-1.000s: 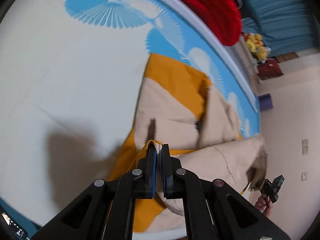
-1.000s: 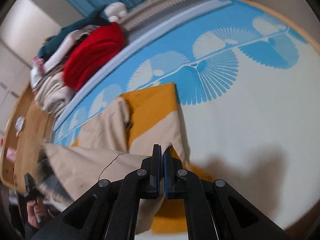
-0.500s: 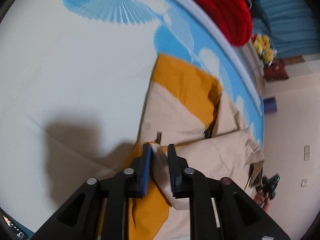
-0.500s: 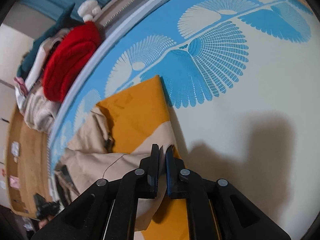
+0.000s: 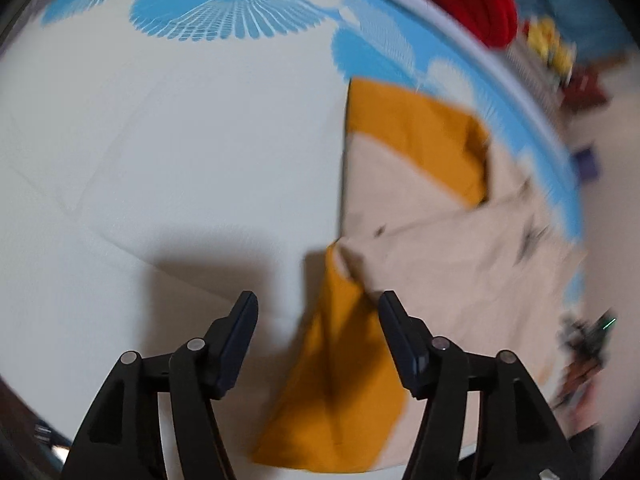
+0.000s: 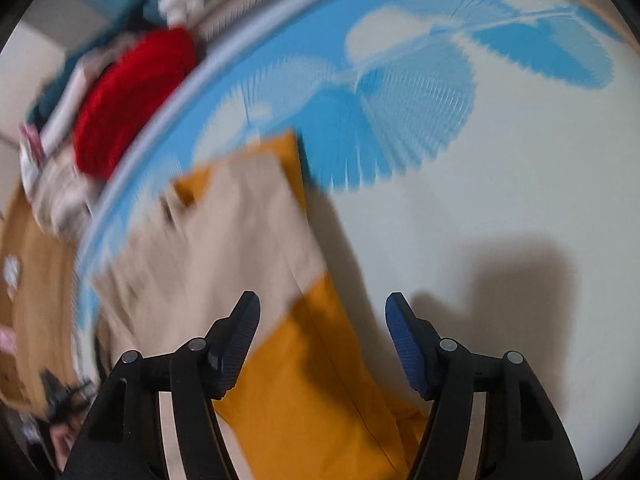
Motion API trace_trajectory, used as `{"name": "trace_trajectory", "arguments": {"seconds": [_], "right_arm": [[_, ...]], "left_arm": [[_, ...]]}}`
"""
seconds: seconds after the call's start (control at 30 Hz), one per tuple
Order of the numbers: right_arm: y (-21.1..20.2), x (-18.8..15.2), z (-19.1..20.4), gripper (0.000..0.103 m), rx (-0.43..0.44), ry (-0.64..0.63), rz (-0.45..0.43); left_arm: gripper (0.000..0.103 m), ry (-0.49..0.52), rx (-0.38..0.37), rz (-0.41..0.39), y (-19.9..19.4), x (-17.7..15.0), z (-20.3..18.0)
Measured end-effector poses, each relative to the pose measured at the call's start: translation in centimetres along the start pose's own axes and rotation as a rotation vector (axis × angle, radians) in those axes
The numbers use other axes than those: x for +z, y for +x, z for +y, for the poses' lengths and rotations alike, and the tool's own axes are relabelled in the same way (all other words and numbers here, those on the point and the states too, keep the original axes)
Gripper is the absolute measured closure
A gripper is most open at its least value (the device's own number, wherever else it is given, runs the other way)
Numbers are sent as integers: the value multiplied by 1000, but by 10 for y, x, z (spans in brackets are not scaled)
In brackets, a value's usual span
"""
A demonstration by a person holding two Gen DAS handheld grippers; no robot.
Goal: Fold large clothes
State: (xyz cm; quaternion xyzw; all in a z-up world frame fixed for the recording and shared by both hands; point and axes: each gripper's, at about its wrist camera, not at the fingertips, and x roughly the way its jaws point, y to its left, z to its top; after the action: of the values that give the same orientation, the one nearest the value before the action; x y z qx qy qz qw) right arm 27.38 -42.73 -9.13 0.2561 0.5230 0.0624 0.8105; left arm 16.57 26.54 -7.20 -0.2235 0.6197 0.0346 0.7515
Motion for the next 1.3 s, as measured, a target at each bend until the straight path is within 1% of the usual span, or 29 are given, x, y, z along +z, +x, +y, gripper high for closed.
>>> {"name": "trace_trajectory", "arguments": {"seconds": [0.03, 0.1, 0.13, 0.2, 0.3, 0.33, 0.37, 0.4, 0.43, 0.47, 0.5, 0.53, 0.6, 0.63, 0.7, 0.73, 0.8, 0.87, 0.93, 0.97, 1.0, 1.03, 1.07, 1.1, 1.17, 1.2, 1.23, 1.3], "right_arm": [[6, -2, 2, 37, -13, -21, 26], [17, -5, 6, 37, -44, -55, 66], [21, -7, 6, 37, -55, -64, 76], [25, -8, 6, 37, -64, -76, 91], [27, -8, 6, 37, -64, -72, 91], [28, -9, 6, 37, -67, -73, 93], [29, -8, 6, 37, -70, -78, 94], [29, -8, 7, 37, -74, -85, 94], [29, -8, 7, 37, -75, -88, 93], [29, -8, 8, 37, -76, -90, 90], [28, -7, 8, 37, -78, -91, 82], [27, -4, 10, 37, -78, -90, 72], [25, -1, 14, 37, -71, -91, 50], [24, 0, 15, 37, -70, -95, 47], [26, 0, 15, 37, -75, -102, 56], [27, 0, 15, 37, -76, -101, 60], [27, 0, 13, 37, -73, -98, 66], [27, -1, 13, 38, -74, -96, 65], [27, -3, 14, 52, -69, -100, 60], [27, -4, 16, 71, -56, -110, 57], [26, -5, 18, 82, -48, -118, 56], [27, -5, 21, 84, -46, -124, 52], [25, -6, 24, 91, -53, -141, 40], [23, -6, 27, 94, -55, -157, 30], [13, -7, 33, 98, -58, -183, -7], [6, -6, 36, 99, -46, -187, -34], [-6, -5, 40, 99, -20, -190, -79], [-33, -2, 52, 100, 20, -212, -192]], "left_arm": [[44, 49, 44, 11, 4, -2, -7], [44, 117, 73, 25, 9, -5, -15], [43, 173, 98, 38, 14, -8, -24], [43, 234, 116, 48, 20, -11, -36], [43, 300, 178, 1, 23, -9, -50], [43, 336, 201, -36, 22, -7, -58], [44, 342, 204, -78, 17, -3, -62], [46, 311, 174, -138, 6, 3, -62], [47, 233, 93, -209, -10, 12, -56], [47, 165, 23, -259, -21, 16, -49], [46, 46, -60, -335, -35, 20, -32], [46, 4, -49, -338, -36, 23, -25], [48, 24, 53, -249, -21, 26, -22], [48, 37, 60, -223, -14, 26, -23], [48, 60, 34, -186, -5, 29, -29], [48, 70, 39, -180, -2, 28, -31], [48, 73, 50, -167, 7, 29, -34], [48, 56, 35, -129, 20, 30, -35], [48, 43, 26, -116, 24, 27, -33], [54, 40, 22, -113, 26, 28, -33], [63, 38, 13, -110, 28, 28, -33], [85, 38, 8, -105, 29, 28, -33], [100, 41, 8, -107, 29, 26, -35], [100, 49, 17, -136, 22, 26, -37], [102, 60, 3, -208, 3, 28, -41], [102, 60, -20, -279, -15, 29, -45], [102, 63, -31, -335, -29, 29, -48], [102, 70, -30, -432, -48, 31, -53]]}}
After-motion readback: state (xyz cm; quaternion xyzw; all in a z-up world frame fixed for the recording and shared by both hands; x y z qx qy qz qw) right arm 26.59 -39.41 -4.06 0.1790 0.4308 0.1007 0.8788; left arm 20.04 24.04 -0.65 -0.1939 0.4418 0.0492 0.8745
